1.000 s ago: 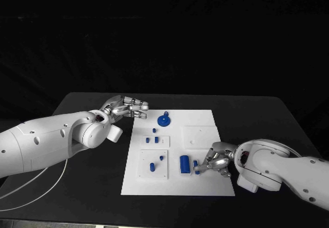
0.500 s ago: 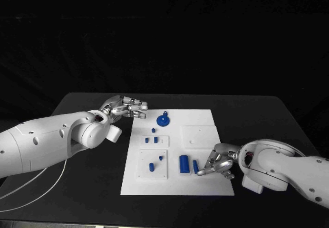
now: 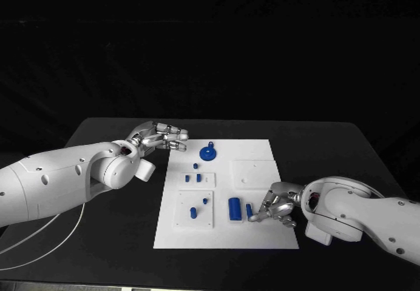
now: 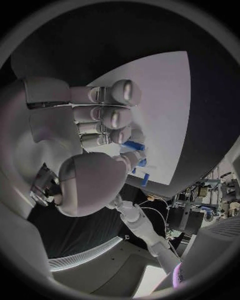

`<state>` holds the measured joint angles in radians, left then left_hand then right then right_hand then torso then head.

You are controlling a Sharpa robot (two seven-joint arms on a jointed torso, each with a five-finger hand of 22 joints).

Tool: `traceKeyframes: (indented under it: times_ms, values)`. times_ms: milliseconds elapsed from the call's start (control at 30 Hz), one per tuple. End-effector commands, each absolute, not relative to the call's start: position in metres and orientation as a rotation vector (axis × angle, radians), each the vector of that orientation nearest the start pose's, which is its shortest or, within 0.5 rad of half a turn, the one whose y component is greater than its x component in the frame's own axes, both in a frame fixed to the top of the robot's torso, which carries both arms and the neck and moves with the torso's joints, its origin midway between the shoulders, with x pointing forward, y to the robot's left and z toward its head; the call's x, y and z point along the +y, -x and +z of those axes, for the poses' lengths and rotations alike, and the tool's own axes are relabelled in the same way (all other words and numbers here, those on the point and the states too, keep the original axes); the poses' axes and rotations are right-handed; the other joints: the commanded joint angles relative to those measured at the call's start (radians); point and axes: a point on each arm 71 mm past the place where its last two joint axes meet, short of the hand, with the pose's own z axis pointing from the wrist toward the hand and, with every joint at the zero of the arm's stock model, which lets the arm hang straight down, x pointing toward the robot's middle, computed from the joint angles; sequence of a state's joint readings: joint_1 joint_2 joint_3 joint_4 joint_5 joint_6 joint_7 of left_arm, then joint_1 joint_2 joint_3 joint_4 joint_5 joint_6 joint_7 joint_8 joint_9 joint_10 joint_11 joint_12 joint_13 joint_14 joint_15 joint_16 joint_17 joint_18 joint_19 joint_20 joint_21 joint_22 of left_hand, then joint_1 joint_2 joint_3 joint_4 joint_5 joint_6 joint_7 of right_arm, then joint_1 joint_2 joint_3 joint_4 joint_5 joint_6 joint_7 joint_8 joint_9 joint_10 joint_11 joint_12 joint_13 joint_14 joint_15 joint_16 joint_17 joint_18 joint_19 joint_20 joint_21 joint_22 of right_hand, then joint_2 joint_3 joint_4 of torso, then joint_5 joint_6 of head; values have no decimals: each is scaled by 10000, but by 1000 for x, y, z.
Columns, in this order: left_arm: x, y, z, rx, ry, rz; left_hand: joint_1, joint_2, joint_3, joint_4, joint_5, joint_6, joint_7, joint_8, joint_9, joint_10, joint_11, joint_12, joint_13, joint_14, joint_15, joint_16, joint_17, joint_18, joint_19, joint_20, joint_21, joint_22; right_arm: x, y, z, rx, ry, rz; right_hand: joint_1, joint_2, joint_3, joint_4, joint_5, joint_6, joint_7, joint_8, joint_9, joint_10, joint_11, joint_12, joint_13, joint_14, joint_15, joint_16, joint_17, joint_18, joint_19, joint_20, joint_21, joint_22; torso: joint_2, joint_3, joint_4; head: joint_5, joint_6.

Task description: Assemble the parts on the task board

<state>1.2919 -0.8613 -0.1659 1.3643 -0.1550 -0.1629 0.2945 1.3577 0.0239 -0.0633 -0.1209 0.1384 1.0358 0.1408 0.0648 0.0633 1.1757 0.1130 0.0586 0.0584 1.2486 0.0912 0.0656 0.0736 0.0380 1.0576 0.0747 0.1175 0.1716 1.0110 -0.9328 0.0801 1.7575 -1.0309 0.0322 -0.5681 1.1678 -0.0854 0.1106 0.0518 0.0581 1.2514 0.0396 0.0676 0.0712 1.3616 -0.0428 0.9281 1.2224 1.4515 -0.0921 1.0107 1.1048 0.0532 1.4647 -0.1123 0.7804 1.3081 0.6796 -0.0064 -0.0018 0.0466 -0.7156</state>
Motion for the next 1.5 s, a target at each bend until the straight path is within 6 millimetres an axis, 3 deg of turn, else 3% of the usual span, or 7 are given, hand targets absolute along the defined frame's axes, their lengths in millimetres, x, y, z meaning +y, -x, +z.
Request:
traceKeyframes:
  times_ms: [33,800,967,1133,1200,1267,1500]
  values:
    - [258,-513,-190,16162,9463,-13810,51,-35,-16,50,-20,-62,-5,-2,2,-54,-8,19,-1,-46,8,-31,7,-48,-33,6,37,-10,-195,-412,-245,23486,-3280,5339,29,154,212,-64,-82,69,-13,-39,-13,93,-20,50,10,61,-44,-21,13,34,540,-67,45,916,-1,0,-1,8,3]
    - [258,-512,-190,16168,9469,-13803,52,-13,12,63,-12,-63,-5,-3,1,-58,-8,19,-1,-51,9,-32,5,-49,-38,7,48,-34,-192,-416,-248,23221,-3305,5146,-151,-97,984,-37,-77,112,-41,-41,-17,148,-36,30,68,72,-55,-41,37,6,544,-88,73,917,2,14,-5,-23,105]
    - [259,-513,-189,16031,9436,-13802,54,-6,16,64,-6,-57,-9,-2,1,-45,-12,20,-1,-41,3,-29,7,-47,-32,4,53,-35,-195,-418,-248,23128,-3529,5399,-182,-377,1027,227,-15,41,-9,-39,-6,124,-11,24,70,69,-45,-57,4,35,540,-71,37,907,-2,11,-11,-27,220]
    - [260,-514,-188,15707,9504,-13757,43,4,17,69,-7,-30,-17,2,2,-12,-24,21,-1,-24,-3,-31,9,-47,-19,-1,62,-34,-203,-423,-248,22890,-3954,5958,-87,-643,53,768,599,-552,171,-26,-11,73,91,58,86,50,0,-55,-5,99,539,-37,5,902,-6,5,-25,-44,566]
    - [262,-515,-188,15475,9680,-13707,40,6,17,70,-6,-25,-19,2,3,-4,-26,22,-1,-26,-2,-32,8,-48,-18,-2,63,-34,-208,-431,-244,22532,-4249,6455,-41,-183,-1557,472,1646,-823,237,-25,-5,34,138,61,84,47,13,-45,7,142,536,-10,-28,897,-13,7,-32,-55,767]
    - [264,-516,-187,15320,9808,-13654,40,10,20,65,0,5,-31,7,4,18,-35,21,-2,-21,-6,-31,7,-48,-11,-5,69,-34,-212,-439,-240,22175,-4455,6885,83,233,-2420,320,1924,-956,270,-45,-8,0,177,50,57,33,25,-65,-8,178,528,18,-49,900,-20,10,-29,-71,890]
    - [274,-524,-188,14698,10363,-13373,50,76,69,35,16,210,-87,0,1,-66,-12,14,-4,-251,63,-45,-38,-15,-20,32,76,-38,-237,-485,-219,20036,-5711,8718,272,676,-2812,-77,1899,-863,267,-42,-3,-35,160,57,4,6,37,-248,-165,215,504,29,-275,857,-109,-4,-97,-98,1393]
